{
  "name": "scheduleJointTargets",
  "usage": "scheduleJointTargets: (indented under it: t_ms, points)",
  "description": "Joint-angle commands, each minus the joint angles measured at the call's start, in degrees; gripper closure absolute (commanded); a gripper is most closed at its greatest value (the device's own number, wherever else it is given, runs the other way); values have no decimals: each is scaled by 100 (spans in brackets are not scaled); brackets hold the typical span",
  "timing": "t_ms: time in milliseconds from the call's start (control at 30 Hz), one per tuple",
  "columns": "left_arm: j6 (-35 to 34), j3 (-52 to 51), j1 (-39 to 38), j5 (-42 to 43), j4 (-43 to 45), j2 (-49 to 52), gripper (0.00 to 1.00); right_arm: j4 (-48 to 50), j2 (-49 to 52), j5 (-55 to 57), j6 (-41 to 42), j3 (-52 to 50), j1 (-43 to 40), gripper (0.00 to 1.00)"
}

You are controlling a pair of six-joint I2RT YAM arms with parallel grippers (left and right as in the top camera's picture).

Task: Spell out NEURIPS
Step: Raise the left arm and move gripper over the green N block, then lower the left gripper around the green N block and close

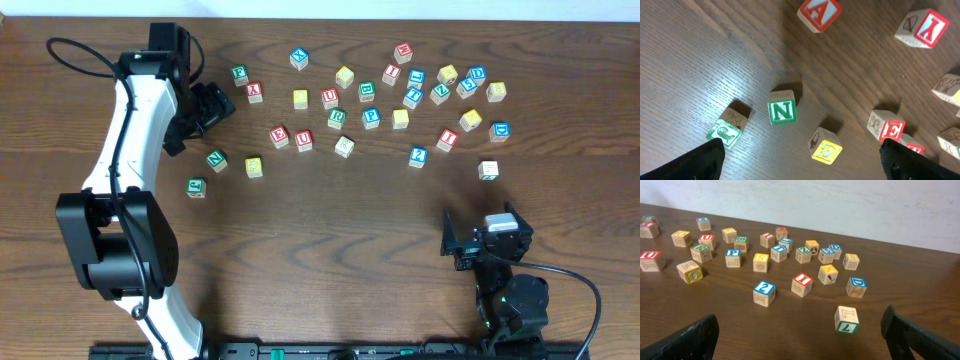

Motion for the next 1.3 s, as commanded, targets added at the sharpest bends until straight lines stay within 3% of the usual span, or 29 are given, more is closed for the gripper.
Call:
scheduleJointTargets:
  t_ms: [0, 367, 433, 800, 1267]
  points:
    - [7, 125, -35, -11, -114, 92, 2, -24, -24, -15, 24, -4, -31, 1]
    - [-31, -138, -92, -33, -361, 96, 0, -24, -24, -15, 24, -4, -31, 1]
    - [46, -249, -129, -37, -308, 96, 5, -24, -24, -15, 24, -4, -31, 1]
    - [155, -704, -584, -535, 146, 96, 5, -24, -24, -15, 24, -4, -31, 1]
    - [-26, -1005, -608, -831, 315, 96, 9, -24, -24, -15, 24, -4, -31, 1]
